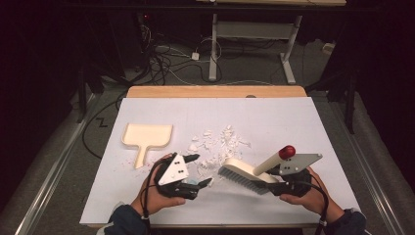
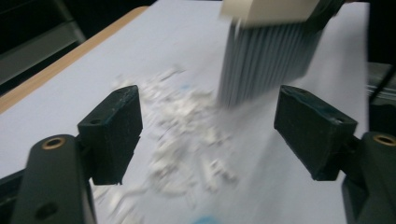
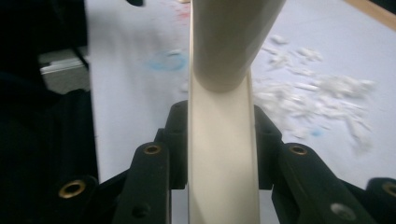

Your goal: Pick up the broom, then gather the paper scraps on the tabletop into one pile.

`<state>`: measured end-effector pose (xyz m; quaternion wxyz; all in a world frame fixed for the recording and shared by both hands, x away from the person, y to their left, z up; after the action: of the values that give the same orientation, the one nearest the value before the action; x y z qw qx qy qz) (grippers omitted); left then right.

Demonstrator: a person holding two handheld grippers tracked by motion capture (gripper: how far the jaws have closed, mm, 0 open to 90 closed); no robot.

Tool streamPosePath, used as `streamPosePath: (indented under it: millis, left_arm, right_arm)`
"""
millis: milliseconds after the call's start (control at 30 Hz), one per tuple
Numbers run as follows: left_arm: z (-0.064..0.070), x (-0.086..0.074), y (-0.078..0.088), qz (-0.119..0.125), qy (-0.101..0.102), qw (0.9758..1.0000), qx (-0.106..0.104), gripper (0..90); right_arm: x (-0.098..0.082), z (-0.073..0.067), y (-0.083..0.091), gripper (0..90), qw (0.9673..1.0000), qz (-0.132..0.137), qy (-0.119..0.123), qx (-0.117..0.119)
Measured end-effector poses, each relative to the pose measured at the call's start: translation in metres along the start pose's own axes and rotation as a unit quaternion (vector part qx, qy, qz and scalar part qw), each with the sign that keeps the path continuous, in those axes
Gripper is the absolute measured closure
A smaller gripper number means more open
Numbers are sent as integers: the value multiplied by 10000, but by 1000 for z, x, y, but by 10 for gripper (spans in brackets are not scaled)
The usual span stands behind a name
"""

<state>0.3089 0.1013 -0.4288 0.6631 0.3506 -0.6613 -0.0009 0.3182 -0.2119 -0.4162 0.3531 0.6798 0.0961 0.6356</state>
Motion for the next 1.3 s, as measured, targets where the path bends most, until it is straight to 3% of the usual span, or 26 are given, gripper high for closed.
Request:
streamPosePath:
  millis: [33, 67, 100, 133, 167, 200, 233, 333, 433, 567, 967, 1233, 1300]
  left_arm:
    - [-4, -6, 5, -7, 71, 9999, 128, 204]
    - [-4, -6, 5, -7, 71, 9999, 128, 197]
    - [-10, -20, 15, -75, 147, 9991, 403, 197]
    - [-10, -20, 15, -75, 147, 9991, 403, 195]
    - [-13, -27, 19, -121, 201, 9985, 500, 190]
    - [-15, -34, 23, -165, 242, 9976, 626, 190]
    - [-17, -42, 27, -195, 301, 9965, 760, 189]
    - [-22, -61, 36, -396, 444, 9917, 1138, 189]
    - [-21, -77, 46, -518, 599, 9875, 1360, 190]
    - [-19, -83, 49, -574, 752, 9855, 1406, 190]
    - [-17, -92, 56, -621, 829, 9812, 1630, 189]
    - [-16, -93, 55, -686, 772, 9817, 1601, 190]
    - [-17, -93, 55, -674, 751, 9824, 1574, 189]
  right_arm:
    - [0, 3, 2, 680, 9999, -2, -47, -101]
    - [1, 6, 5, 680, 9998, -4, -32, -209]
    - [1, 9, 7, 680, 9995, -17, -30, -308]
    - [1, 9, 7, 680, 9995, -17, -30, -308]
    - [1, 15, 10, 680, 9990, 10, -179, -406]
    - [1, 15, 10, 680, 9990, 10, -179, -406]
    - [1, 20, 12, 680, 9982, 39, -236, -548]
    - [1, 25, 14, 680, 9973, 55, -307, -657]
    - [0, 35, 18, 681, 9953, 50, -437, -862]
    - [0, 43, 21, 681, 9934, 59, -471, -1045]
    - [0, 63, 28, 680, 9870, 132, -791, -1395]
    - [-2, 74, 28, 680, 9828, -5, -839, -1643]
    - [-3, 81, 24, 680, 9801, -117, -844, -1796]
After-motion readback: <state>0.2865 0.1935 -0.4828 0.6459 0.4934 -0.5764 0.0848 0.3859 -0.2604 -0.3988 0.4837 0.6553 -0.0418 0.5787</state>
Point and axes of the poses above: each handheld gripper's, and its own axes: y roughly backward along the jaws, x roughly out of its top, z roughly to its right, the point moved 3 cm from there along -y, roughly forward along the jaws, and after that the axes turned 2 degrees about -x, right-handed, at the moved point
